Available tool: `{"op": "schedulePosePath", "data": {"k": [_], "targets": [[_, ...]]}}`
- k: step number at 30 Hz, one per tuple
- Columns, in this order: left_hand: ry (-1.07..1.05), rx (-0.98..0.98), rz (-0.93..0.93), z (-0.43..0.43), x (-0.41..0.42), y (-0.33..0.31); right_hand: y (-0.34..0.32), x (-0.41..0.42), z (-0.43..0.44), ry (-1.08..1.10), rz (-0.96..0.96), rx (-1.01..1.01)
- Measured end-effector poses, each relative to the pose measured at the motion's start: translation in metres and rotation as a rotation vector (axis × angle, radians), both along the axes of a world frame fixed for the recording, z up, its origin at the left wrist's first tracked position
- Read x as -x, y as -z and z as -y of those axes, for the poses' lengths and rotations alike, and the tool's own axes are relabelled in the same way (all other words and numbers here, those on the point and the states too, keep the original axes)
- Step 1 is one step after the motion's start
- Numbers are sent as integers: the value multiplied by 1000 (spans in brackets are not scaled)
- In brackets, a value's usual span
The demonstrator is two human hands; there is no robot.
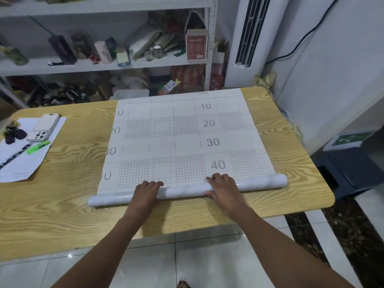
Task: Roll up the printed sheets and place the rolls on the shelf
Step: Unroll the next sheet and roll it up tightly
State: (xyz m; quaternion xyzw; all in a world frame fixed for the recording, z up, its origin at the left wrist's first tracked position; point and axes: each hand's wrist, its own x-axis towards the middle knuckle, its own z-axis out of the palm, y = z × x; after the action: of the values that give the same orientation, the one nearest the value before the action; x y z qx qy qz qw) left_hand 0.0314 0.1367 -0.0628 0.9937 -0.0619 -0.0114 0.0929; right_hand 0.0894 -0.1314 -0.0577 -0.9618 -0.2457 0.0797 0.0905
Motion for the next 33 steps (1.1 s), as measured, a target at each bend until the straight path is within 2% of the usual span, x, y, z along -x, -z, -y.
{"op": "schedulePosePath", "data": {"k": [6,10,21,28,33], "targets": [[-9,16,-2,-1,4,3,-5,0,3,-24,-55,-23],[-9,27,1,-4,4,3,-4,1,2,-42,-14,-30],[-26,172,-134,-8,-3,-2,-6,0,-1,-29,-31,-25],[35,157,-182,-11,-9,-8,-3,0,-2,-9,-28,-9],[-6,185,-227,-10,-10,-12,-6,-1,-3,-5,-42,11]]}}
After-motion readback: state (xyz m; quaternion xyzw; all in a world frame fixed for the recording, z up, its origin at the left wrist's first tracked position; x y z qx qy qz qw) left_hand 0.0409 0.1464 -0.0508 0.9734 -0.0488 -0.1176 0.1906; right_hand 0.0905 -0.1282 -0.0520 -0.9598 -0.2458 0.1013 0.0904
